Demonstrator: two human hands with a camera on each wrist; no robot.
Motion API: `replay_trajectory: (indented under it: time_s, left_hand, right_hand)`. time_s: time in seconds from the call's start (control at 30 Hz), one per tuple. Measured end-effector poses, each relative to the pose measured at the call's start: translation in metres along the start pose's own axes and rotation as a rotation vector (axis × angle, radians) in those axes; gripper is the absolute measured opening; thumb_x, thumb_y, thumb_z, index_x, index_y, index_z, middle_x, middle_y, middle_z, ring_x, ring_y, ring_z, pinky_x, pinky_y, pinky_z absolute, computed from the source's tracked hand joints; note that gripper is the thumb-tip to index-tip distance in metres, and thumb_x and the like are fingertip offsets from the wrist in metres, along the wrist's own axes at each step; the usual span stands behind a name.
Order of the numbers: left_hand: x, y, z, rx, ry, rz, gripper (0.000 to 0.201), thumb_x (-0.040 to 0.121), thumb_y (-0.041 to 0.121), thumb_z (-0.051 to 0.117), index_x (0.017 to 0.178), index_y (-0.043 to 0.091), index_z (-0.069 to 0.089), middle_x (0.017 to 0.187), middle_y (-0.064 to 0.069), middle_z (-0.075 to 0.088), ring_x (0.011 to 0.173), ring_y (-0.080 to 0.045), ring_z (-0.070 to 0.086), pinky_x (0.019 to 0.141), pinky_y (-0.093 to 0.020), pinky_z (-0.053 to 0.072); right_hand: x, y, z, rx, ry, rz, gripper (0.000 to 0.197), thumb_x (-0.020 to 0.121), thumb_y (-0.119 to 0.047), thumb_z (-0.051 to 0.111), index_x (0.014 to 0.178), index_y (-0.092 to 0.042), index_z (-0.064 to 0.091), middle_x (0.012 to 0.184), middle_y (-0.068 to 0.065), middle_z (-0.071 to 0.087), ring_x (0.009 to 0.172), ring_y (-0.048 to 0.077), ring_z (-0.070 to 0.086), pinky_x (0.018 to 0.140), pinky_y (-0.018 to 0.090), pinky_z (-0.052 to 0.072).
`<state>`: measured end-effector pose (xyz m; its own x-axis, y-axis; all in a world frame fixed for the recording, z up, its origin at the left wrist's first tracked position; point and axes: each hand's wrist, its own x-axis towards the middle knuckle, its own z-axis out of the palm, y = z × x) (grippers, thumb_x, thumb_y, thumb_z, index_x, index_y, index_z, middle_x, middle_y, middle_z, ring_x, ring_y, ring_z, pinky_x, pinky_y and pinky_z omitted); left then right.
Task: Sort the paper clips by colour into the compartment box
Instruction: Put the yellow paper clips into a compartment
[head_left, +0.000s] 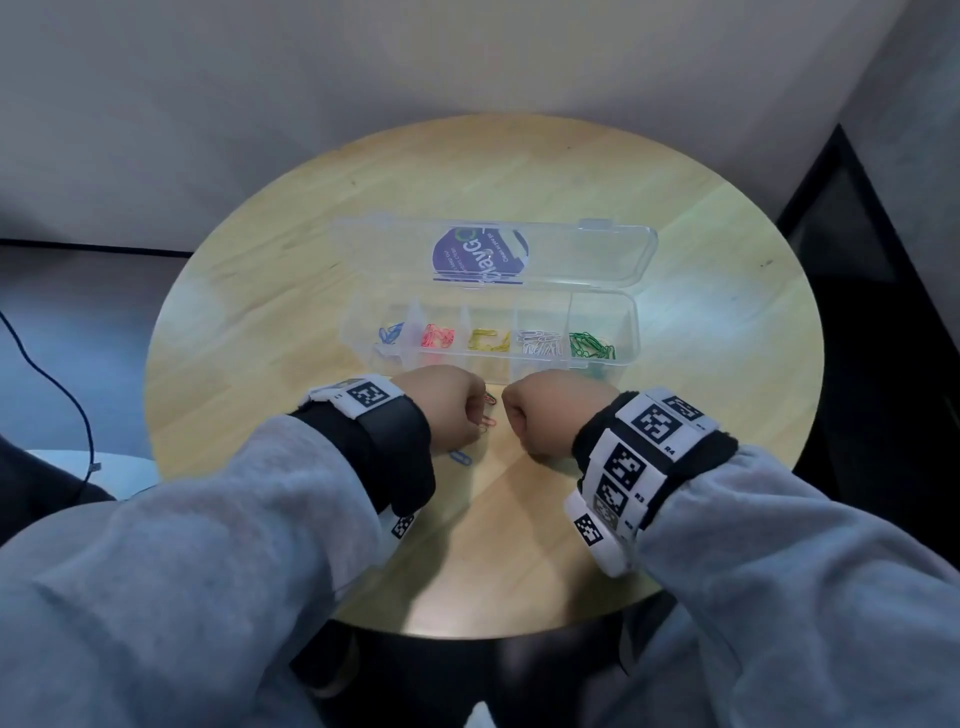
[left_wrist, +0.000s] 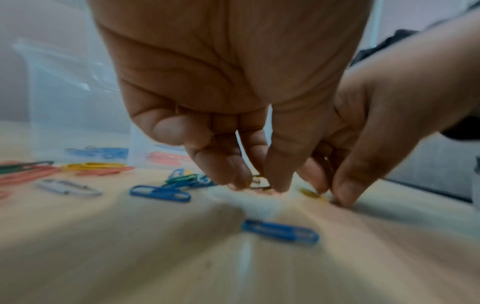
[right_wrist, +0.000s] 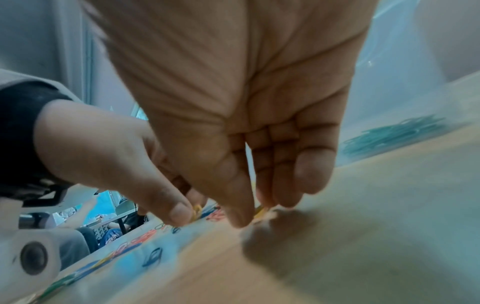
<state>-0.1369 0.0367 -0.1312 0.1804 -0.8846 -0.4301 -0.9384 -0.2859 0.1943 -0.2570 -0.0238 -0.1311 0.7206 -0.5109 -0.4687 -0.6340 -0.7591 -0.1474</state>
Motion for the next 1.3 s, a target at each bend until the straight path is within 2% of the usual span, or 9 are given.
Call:
replay_trajectory:
  time_s: [0.17, 0.37, 0.47, 0.57, 0.77, 0.93, 1.07, 1.2, 1.3]
  left_hand:
    - [-0.009, -0.012, -0.008, -0.167, 0.028, -0.033, 0.021, 0.078, 0.016, 0.059, 0.063, 0.025, 0.048, 0.071, 0.009, 0.052, 0.077, -0.015, 0.051, 0.071, -0.025, 0.04]
    - [-0.025, -0.032, -0.019, -0.305, 0.023, -0.066, 0.019, 0.079, 0.017, 0.063, 0.066, 0.023, 0.05, 0.067, 0.009, 0.055, 0.063, -0.011, 0.05, 0.059, -0.024, 0.038]
    - [-0.035, -0.045, -0.025, -0.409, 0.017, -0.105, 0.02, 0.079, 0.014, 0.065, 0.067, 0.019, 0.051, 0.062, 0.003, 0.056, 0.055, -0.012, 0.047, 0.055, -0.024, 0.038]
    - [-0.043, -0.061, -0.031, -0.512, 0.027, -0.138, 0.023, 0.079, 0.009, 0.065, 0.064, 0.017, 0.049, 0.063, -0.003, 0.058, 0.054, -0.015, 0.048, 0.058, -0.024, 0.039]
    - [-0.048, -0.09, -0.032, -0.726, 0.047, -0.156, 0.025, 0.082, 0.001, 0.06, 0.065, 0.014, 0.048, 0.073, -0.01, 0.062, 0.062, -0.017, 0.057, 0.051, -0.016, 0.047]
    - [-0.047, -0.109, -0.025, -0.874, 0.051, -0.233, 0.024, 0.087, -0.003, 0.046, 0.076, 0.018, 0.048, 0.066, -0.004, 0.054, 0.04, -0.004, 0.055, 0.04, -0.013, 0.043]
    - [-0.043, -0.112, -0.027, -0.905, -0.039, -0.248, 0.029, 0.088, -0.005, 0.037, 0.075, 0.016, 0.051, 0.063, -0.004, 0.048, 0.049, -0.012, 0.048, 0.041, -0.015, 0.039]
    - [-0.043, -0.11, -0.037, -0.959, -0.095, -0.285, 0.028, 0.091, 0.0, 0.033, 0.067, 0.008, 0.046, 0.062, -0.004, 0.041, 0.051, -0.013, 0.037, 0.036, -0.013, 0.031]
    - [-0.046, -0.112, -0.037, -0.941, -0.132, -0.298, 0.023, 0.091, 0.005, 0.036, 0.069, 0.008, 0.044, 0.063, -0.005, 0.042, 0.044, -0.014, 0.039, 0.042, -0.018, 0.028]
  right_hand:
    - [0.0, -0.002, -0.001, 0.032, 0.018, 0.064, 0.03, 0.086, -0.002, 0.049, 0.114, -0.012, 0.056, 0.116, 0.007, 0.058, 0.088, 0.021, 0.048, 0.071, 0.027, 0.038]
    - [0.002, -0.008, -0.002, -0.038, -0.014, 0.074, 0.03, 0.088, -0.002, 0.045, 0.113, -0.009, 0.06, 0.116, 0.008, 0.06, 0.087, 0.021, 0.049, 0.078, 0.028, 0.045]
    - [0.004, -0.012, 0.001, -0.05, -0.015, 0.061, 0.017, 0.086, -0.001, 0.046, 0.095, -0.012, 0.056, 0.107, 0.007, 0.054, 0.087, 0.022, 0.048, 0.082, 0.031, 0.047]
    - [0.002, -0.014, 0.003, 0.004, 0.069, 0.059, 0.019, 0.085, -0.002, 0.046, 0.079, -0.019, 0.042, 0.1, 0.005, 0.045, 0.091, 0.024, 0.05, 0.073, 0.03, 0.04]
    - [0.003, -0.017, 0.008, -0.038, 0.156, 0.107, 0.03, 0.089, -0.005, 0.043, 0.114, -0.016, 0.055, 0.118, 0.004, 0.053, 0.111, 0.023, 0.054, 0.076, 0.028, 0.037]
    - [0.007, -0.023, 0.009, 0.025, 0.149, 0.136, 0.026, 0.081, 0.001, 0.044, 0.09, -0.021, 0.056, 0.103, -0.001, 0.057, 0.1, 0.02, 0.055, 0.071, 0.024, 0.037]
    - [0.006, -0.026, 0.012, 0.158, 0.148, 0.254, 0.03, 0.078, -0.004, 0.043, 0.087, -0.031, 0.054, 0.091, -0.006, 0.058, 0.087, 0.018, 0.058, 0.075, 0.027, 0.051]
    - [0.002, -0.03, 0.013, 0.199, 0.105, 0.338, 0.019, 0.074, -0.011, 0.051, 0.075, -0.03, 0.05, 0.092, -0.008, 0.061, 0.085, 0.015, 0.059, 0.08, 0.027, 0.052]
    - [-0.001, -0.036, 0.01, 0.207, 0.066, 0.355, 0.016, 0.072, -0.011, 0.054, 0.073, -0.027, 0.054, 0.091, -0.007, 0.06, 0.085, 0.014, 0.058, 0.079, 0.027, 0.053]
